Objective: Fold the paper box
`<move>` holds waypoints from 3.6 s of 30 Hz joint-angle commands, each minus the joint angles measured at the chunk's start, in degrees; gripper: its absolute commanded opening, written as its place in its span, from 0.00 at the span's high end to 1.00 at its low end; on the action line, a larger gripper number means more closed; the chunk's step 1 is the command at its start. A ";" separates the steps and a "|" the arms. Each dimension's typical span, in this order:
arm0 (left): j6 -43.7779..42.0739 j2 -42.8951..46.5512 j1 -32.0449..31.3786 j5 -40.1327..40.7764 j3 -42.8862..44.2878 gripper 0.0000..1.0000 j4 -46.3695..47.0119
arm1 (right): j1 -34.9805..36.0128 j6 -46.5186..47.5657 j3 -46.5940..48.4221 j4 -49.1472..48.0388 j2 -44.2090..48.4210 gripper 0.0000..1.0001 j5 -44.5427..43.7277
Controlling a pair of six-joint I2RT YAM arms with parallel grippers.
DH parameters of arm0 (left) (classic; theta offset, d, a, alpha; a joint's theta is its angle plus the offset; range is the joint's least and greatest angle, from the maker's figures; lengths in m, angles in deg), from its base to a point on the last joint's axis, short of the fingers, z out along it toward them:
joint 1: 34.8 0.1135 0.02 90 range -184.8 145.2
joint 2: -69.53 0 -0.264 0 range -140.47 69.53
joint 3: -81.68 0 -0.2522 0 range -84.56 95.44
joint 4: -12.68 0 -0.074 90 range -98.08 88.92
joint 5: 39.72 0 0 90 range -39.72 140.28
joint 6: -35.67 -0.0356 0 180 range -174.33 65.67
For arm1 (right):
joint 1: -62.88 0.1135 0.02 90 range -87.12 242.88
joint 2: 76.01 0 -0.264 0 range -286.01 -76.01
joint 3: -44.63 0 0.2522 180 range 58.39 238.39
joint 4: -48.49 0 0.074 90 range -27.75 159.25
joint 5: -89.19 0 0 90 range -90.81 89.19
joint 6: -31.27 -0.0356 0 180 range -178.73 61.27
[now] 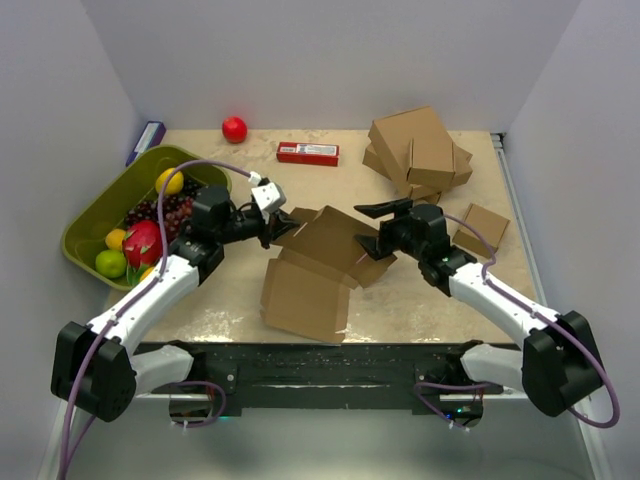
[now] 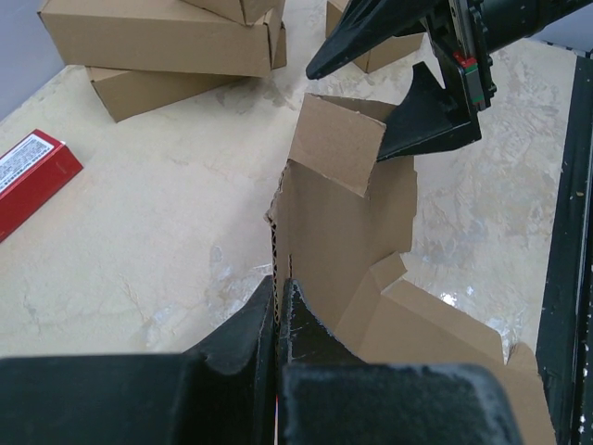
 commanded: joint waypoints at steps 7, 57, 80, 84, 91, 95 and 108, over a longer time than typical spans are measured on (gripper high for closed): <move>-2.58 1.35 -1.38 0.21 -1.15 1.00 2.81 | -0.07 -4.77 -2.07 -6.45 -1.37 0.34 2.40; 18.07 2.05 -0.77 20.08 -2.21 0.15 2.98 | 0.11 22.29 -11.82 -42.49 -14.48 1.00 -5.42; 33.10 -1.19 -0.86 30.72 -18.47 0.18 10.72 | 0.02 26.52 -14.72 -41.97 -15.27 1.00 -7.09; 33.19 -5.06 -1.21 27.91 -19.96 0.22 13.79 | 0.02 26.08 -15.52 -43.11 -15.36 1.00 -7.09; 33.72 -10.86 -4.01 24.91 -21.11 0.30 20.91 | 0.02 25.55 -17.27 -44.95 -16.15 1.00 -7.18; 33.63 -14.02 -6.74 24.91 -21.02 0.33 22.93 | 0.11 25.11 -17.98 -46.27 -16.59 1.00 -7.18; 28.46 -13.95 -10.35 22.71 -20.75 0.42 25.33 | 0.11 24.76 -18.15 -46.98 -17.20 1.00 -6.83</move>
